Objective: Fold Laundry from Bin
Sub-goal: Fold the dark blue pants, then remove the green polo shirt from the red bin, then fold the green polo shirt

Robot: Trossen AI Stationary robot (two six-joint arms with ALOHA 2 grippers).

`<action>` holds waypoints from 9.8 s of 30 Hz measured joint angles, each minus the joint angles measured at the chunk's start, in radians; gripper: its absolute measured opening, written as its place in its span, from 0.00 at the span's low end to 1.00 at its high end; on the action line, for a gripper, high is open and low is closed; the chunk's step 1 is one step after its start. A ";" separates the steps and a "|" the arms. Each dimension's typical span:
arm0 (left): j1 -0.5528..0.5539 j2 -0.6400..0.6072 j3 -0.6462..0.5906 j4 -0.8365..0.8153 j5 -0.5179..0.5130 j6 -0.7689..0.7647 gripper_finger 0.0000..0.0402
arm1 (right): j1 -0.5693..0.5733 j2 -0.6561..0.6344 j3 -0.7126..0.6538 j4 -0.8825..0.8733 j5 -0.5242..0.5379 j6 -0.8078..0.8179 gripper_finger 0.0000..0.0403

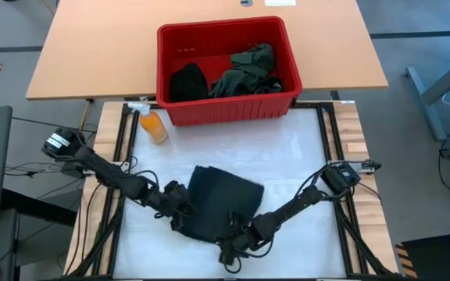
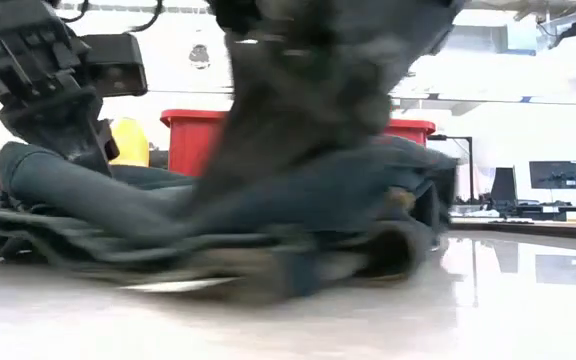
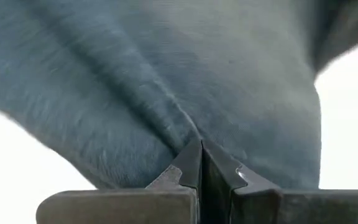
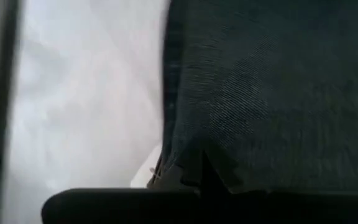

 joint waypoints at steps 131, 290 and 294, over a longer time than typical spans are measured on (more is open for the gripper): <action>1.051 -0.379 -0.071 0.382 0.388 0.347 0.00 | -1.553 0.204 0.727 -0.276 -0.301 -1.236 0.68; 0.430 -0.166 -0.009 -0.069 0.147 0.543 0.00 | -0.297 -0.382 -0.480 0.311 -0.315 -0.594 0.41; 0.447 -0.166 -0.009 -0.069 0.147 0.546 0.00 | -0.282 -0.375 -0.478 0.296 -0.318 -0.580 0.32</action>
